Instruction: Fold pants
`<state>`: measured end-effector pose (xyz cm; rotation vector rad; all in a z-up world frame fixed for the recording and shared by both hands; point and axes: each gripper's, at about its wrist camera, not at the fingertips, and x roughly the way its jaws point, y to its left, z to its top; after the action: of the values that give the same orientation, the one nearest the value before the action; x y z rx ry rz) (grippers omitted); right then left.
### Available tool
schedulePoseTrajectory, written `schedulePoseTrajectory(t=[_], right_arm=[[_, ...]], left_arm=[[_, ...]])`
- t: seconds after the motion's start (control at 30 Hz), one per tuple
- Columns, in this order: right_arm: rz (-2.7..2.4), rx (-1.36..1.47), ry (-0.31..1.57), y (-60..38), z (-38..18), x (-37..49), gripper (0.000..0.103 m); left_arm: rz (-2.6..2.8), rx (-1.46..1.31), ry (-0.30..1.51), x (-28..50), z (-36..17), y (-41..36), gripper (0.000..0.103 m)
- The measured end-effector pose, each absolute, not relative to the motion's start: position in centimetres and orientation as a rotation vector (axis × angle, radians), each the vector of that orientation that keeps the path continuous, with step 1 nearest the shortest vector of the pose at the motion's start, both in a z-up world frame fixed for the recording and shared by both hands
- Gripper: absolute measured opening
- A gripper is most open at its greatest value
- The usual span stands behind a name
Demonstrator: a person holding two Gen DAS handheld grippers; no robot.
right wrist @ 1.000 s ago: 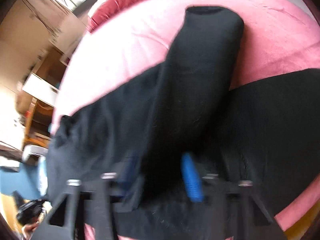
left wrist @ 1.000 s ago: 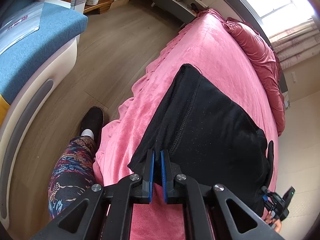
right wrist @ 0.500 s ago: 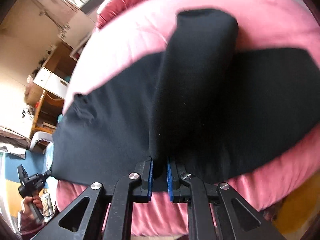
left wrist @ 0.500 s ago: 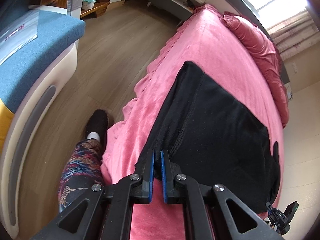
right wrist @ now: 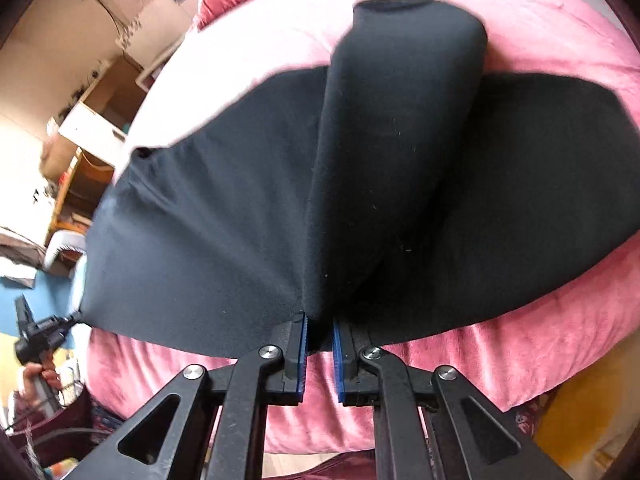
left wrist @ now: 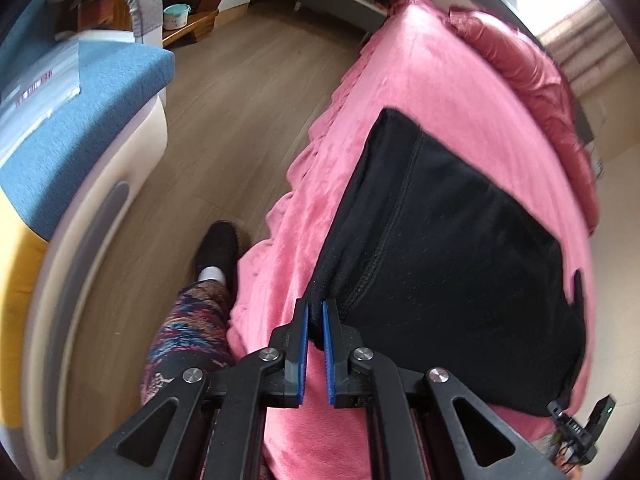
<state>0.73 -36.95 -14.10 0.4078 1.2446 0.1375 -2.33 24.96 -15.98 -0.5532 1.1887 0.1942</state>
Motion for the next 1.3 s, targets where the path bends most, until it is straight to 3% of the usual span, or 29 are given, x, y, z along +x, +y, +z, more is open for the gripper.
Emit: schedulePoseTrajectory(t=[0.03, 0.1, 0.17, 0.2, 0.4, 0.57, 0.8, 0.93, 1.0, 1.07, 1.1, 1.3], right_arm=[[0.121, 0.411, 1.257, -36.4, -14.6, 0.9, 0.014], [0.127, 0.46, 1.246, -36.8, -14.7, 1.6, 0.022], [0.136, 0.455, 1.222, -37.6, -13.6, 1.8, 0.048], [0.122, 0.431, 1.211, -38.2, -12.7, 1.9, 0.052], [-0.035, 0.318, 1.074, -41.8, -7.8, 4.0, 0.053], [-0.089, 0.259, 1.001, -42.4, -5.9, 11.6, 0.054], [-0.177, 0.194, 1.106, -41.0, -9.3, 23.9, 0.055], [-0.272, 0.159, 1.174, -42.7, -11.7, 27.5, 0.062], [-0.28, 0.146, 1.244, -43.1, -13.3, 28.4, 0.055], [-0.26, 0.111, 1.251, -43.4, -13.6, 28.1, 0.019], [-0.232, 0.113, 1.237, -43.5, -13.2, 27.8, 0.009], [-0.147, 0.338, 1.033, -47.7, -7.1, 21.6, 0.009]], left_arm=[[0.208, -0.538, 1.201, -2.2, -16.0, 24.8, 0.013], [0.259, -0.517, 1.206, -2.4, -15.4, 25.1, 0.029], [0.31, -0.51, 1.187, -2.7, -14.6, 25.7, 0.029], [0.342, -0.504, 1.166, -2.9, -13.9, 26.0, 0.029], [0.306, -0.386, 0.97, -2.5, -9.1, 22.6, 0.029], [-0.006, -0.274, 0.971, -0.5, -9.0, 14.1, 0.03], [-0.345, -0.125, 1.083, 1.2, -12.0, 3.2, 0.03], [-0.421, -0.057, 1.119, 1.7, -12.7, 1.1, 0.03], [-0.427, -0.041, 1.132, 1.9, -13.0, 0.2, 0.03], [-0.435, -0.049, 1.141, 1.5, -13.1, -0.3, 0.03], [-0.435, -0.052, 1.148, 1.8, -13.3, -0.3, 0.03], [-0.452, -0.042, 1.155, 1.5, -13.8, -0.9, 0.03]])
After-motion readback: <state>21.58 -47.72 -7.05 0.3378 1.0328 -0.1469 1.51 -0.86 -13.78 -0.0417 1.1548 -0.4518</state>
